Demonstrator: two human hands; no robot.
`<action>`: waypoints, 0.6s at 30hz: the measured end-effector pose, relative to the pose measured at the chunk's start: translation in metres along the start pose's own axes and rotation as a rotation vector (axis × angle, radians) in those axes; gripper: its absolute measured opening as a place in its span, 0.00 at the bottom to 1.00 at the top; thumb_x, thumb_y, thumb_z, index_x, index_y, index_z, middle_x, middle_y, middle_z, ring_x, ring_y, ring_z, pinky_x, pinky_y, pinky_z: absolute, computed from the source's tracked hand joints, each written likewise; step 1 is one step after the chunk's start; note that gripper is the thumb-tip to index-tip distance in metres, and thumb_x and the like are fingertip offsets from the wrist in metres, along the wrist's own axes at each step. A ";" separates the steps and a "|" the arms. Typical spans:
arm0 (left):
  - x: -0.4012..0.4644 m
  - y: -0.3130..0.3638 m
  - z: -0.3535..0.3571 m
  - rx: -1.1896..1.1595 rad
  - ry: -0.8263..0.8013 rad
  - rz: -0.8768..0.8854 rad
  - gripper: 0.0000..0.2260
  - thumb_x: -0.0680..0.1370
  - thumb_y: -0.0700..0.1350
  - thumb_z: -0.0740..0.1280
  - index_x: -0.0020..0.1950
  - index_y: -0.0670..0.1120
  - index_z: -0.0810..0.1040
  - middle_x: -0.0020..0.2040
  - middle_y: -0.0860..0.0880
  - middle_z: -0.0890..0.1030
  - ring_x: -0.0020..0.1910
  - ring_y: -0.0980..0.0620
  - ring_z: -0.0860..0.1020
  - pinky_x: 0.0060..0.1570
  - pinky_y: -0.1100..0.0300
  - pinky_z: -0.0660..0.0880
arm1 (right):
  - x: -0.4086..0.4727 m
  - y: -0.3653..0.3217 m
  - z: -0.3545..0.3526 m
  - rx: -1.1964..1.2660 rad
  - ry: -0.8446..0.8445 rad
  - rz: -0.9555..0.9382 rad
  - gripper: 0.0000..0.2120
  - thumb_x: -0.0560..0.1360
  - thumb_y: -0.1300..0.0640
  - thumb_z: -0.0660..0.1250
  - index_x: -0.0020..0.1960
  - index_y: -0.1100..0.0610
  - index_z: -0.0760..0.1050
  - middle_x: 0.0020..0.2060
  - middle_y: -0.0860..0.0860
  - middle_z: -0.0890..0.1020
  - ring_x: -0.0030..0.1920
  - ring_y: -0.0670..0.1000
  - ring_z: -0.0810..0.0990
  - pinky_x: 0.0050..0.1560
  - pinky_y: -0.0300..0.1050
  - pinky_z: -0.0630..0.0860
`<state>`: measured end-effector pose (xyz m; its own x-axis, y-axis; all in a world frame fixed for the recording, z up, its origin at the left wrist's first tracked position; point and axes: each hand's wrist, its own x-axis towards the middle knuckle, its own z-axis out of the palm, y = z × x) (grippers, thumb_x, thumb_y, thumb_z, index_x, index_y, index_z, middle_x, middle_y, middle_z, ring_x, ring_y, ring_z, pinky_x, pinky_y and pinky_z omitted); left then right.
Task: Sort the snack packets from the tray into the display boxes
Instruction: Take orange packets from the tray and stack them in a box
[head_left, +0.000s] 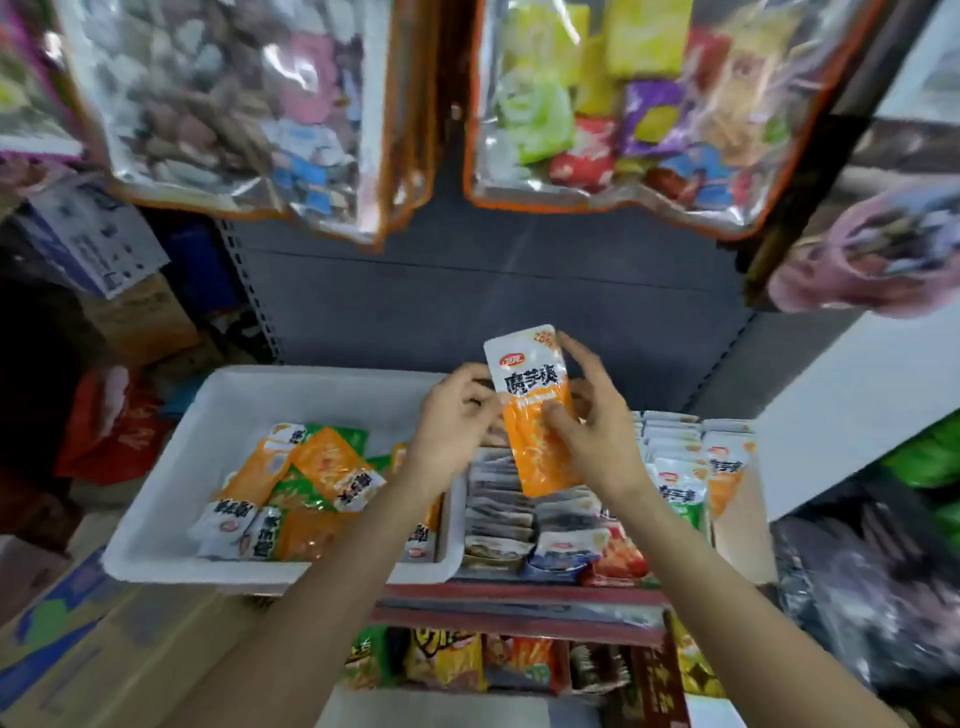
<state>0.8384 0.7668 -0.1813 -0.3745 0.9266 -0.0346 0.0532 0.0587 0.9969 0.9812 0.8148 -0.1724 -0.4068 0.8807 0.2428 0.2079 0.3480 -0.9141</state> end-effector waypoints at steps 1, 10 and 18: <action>0.001 0.004 0.019 0.010 -0.028 0.006 0.07 0.77 0.34 0.65 0.54 0.40 0.72 0.38 0.46 0.78 0.26 0.59 0.78 0.27 0.65 0.77 | -0.003 0.004 -0.019 -0.008 0.022 0.000 0.33 0.71 0.72 0.63 0.66 0.41 0.65 0.50 0.48 0.81 0.44 0.43 0.79 0.42 0.32 0.73; 0.006 0.015 0.187 0.389 -0.217 0.192 0.31 0.75 0.36 0.68 0.74 0.54 0.61 0.48 0.48 0.78 0.43 0.49 0.80 0.46 0.55 0.78 | -0.034 0.066 -0.173 -0.171 0.224 0.143 0.27 0.73 0.67 0.65 0.68 0.49 0.65 0.39 0.44 0.75 0.31 0.36 0.75 0.29 0.26 0.70; 0.014 -0.016 0.265 0.565 -0.164 0.215 0.24 0.74 0.35 0.65 0.68 0.52 0.70 0.41 0.48 0.79 0.39 0.48 0.80 0.44 0.48 0.78 | -0.031 0.124 -0.233 -0.341 0.105 0.146 0.29 0.70 0.69 0.67 0.68 0.52 0.65 0.43 0.45 0.76 0.41 0.50 0.77 0.44 0.45 0.75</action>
<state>1.0778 0.8777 -0.2166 -0.1559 0.9819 0.1073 0.6100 0.0103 0.7923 1.2265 0.9052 -0.2176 -0.2617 0.9507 0.1662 0.5477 0.2881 -0.7855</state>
